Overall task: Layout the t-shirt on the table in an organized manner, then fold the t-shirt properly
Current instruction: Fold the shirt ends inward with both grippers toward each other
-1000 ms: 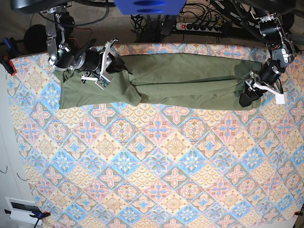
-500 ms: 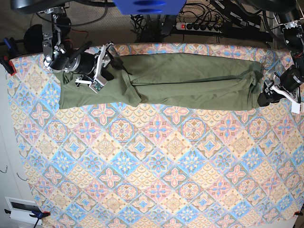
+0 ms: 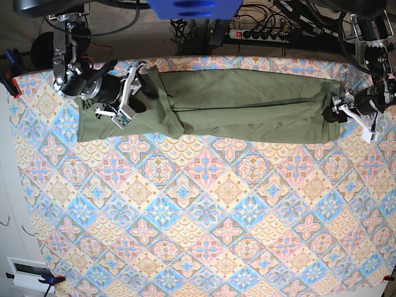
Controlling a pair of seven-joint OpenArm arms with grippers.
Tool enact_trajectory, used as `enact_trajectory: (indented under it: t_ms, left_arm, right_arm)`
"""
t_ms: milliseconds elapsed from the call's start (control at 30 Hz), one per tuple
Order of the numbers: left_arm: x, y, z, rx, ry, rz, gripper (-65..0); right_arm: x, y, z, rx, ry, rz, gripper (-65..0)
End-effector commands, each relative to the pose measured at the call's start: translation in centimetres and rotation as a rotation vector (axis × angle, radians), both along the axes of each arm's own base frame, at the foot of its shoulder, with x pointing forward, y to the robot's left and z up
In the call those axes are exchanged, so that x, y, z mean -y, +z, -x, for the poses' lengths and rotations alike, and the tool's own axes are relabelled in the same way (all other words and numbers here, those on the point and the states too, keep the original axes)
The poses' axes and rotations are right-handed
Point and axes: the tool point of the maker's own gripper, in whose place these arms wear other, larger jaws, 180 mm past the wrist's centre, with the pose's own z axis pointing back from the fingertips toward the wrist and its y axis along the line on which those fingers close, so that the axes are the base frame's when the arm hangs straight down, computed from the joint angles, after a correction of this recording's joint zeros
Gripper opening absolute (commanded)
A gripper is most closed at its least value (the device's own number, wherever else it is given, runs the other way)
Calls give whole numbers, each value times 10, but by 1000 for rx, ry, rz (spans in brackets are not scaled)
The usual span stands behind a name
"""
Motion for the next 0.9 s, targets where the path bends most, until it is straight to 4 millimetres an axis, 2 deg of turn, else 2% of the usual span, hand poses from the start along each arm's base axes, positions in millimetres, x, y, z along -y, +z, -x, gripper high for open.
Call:
enact_trajectory:
  t_ms: [0, 167, 233, 333, 400, 567, 600, 633, 867]
  left_arm:
    - [-5, 8, -8, 28, -2, -12, -139]
    - [13, -8, -9, 5, -5, 35, -139]
    - [26, -17, -8, 4, -14, 59, -140]
    - [45, -27, -5, -15, -45, 90, -186]
    - [54, -30, -3, -19, -49, 110, -262]
    - [66, -24, -6, 36, -116, 151, -573]
    - [65, -21, -8, 45, -115, 151, -630]
    - [59, -19, -9, 54, -97, 146, -650]
    - [-27, 10, -9, 136, 112, 3, -650]
  right_arm:
    - [-2, 12, -6, 39, 1, -31, -375]
    - [-2, 12, -6, 40, 1, -29, -375]
    - [-2, 12, -6, 40, 1, -29, -375]
    - [-2, 12, -6, 40, 1, -29, -375]
    - [-1, 13, -7, 41, 0, -29, -375]
    - [7, 14, -10, 48, -23, -20, -375]
    - [9, 14, -11, 51, -31, -17, -375]
    - [12, 15, -12, 52, -37, -13, -375]
    - [14, 16, -12, 53, -47, -17, -375]
